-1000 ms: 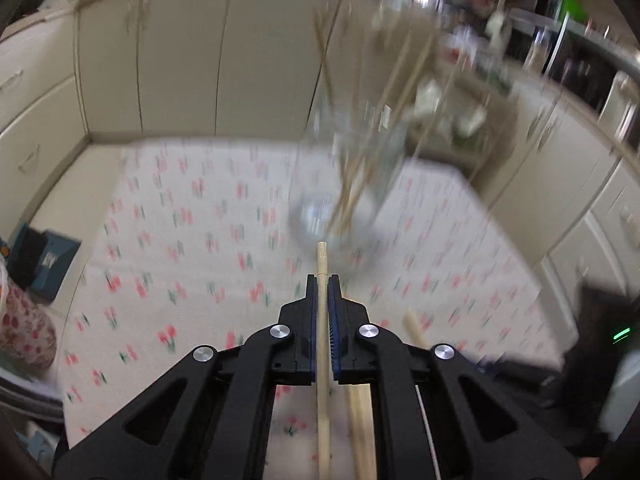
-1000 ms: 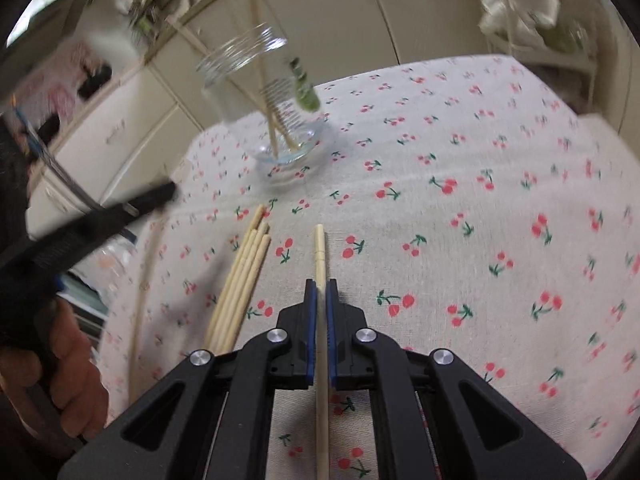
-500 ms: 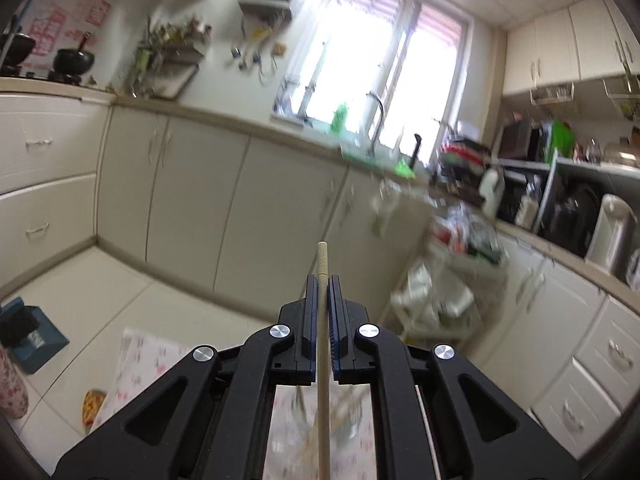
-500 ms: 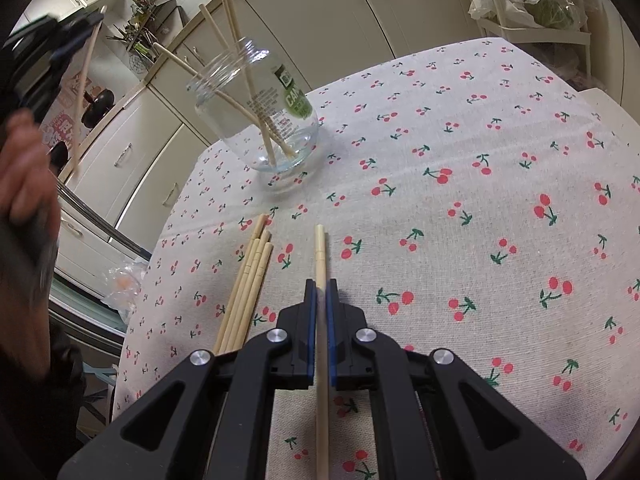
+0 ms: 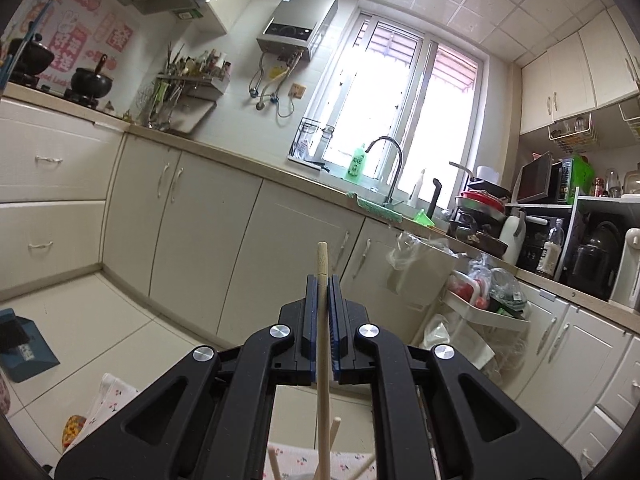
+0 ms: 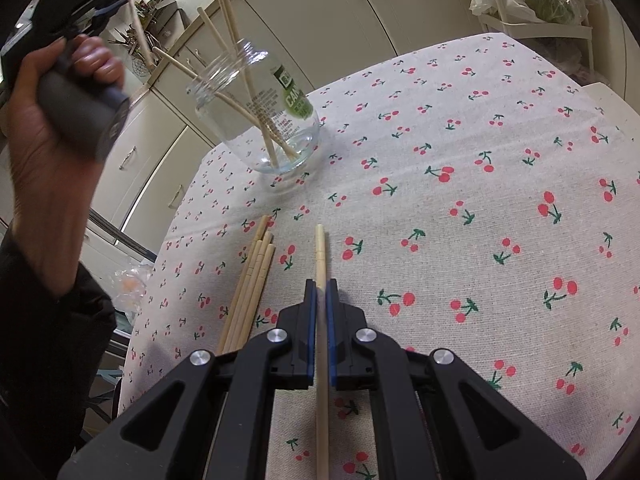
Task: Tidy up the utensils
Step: 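Lift the stick with the left tool and lower it into the jar, then open the left tool to drop the stick into the jar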
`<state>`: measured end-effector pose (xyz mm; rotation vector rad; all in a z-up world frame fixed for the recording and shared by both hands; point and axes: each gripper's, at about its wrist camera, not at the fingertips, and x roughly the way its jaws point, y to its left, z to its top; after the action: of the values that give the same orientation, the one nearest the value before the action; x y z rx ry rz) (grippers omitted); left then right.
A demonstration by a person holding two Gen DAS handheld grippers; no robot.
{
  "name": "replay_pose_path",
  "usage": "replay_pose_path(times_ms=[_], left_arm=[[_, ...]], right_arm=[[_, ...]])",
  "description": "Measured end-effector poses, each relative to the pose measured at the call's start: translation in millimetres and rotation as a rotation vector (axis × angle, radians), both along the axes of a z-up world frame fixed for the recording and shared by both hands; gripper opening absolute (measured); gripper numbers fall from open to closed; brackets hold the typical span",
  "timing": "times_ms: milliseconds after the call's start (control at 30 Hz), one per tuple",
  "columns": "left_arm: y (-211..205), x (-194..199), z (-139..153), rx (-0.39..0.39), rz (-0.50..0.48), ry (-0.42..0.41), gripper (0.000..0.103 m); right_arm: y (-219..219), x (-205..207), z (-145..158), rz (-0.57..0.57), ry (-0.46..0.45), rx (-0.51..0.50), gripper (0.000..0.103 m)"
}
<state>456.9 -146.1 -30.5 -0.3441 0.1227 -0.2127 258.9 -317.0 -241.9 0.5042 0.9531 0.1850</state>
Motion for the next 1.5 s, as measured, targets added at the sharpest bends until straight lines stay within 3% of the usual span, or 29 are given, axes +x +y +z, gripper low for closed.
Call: replay_pose_path(times_ms=[667, 900, 1267, 1367, 1433, 1500], left_arm=[[-21, 11, -56, 0.070, 0.021, 0.049, 0.005], [-27, 2, -74, 0.141, -0.011, 0.084, 0.005], [-22, -9, -67, 0.200, -0.028, 0.111, 0.006], [-20, -14, -63, 0.217, -0.032, 0.113, 0.016], [-18, -18, -59, 0.227, -0.032, 0.114, 0.036], [-10, -27, -55, 0.226, -0.019, 0.105, 0.046]], right_arm=[[1, 0, 0, 0.004, 0.000, 0.005, 0.006], [2, -1, 0, 0.004, 0.000, 0.003, 0.006], [2, -1, 0, 0.006, 0.001, -0.001, 0.006], [1, -1, 0, 0.006, 0.001, -0.002, 0.006], [1, -1, 0, 0.006, 0.001, 0.001, 0.006], [1, -1, 0, 0.006, 0.002, 0.000, 0.006]])
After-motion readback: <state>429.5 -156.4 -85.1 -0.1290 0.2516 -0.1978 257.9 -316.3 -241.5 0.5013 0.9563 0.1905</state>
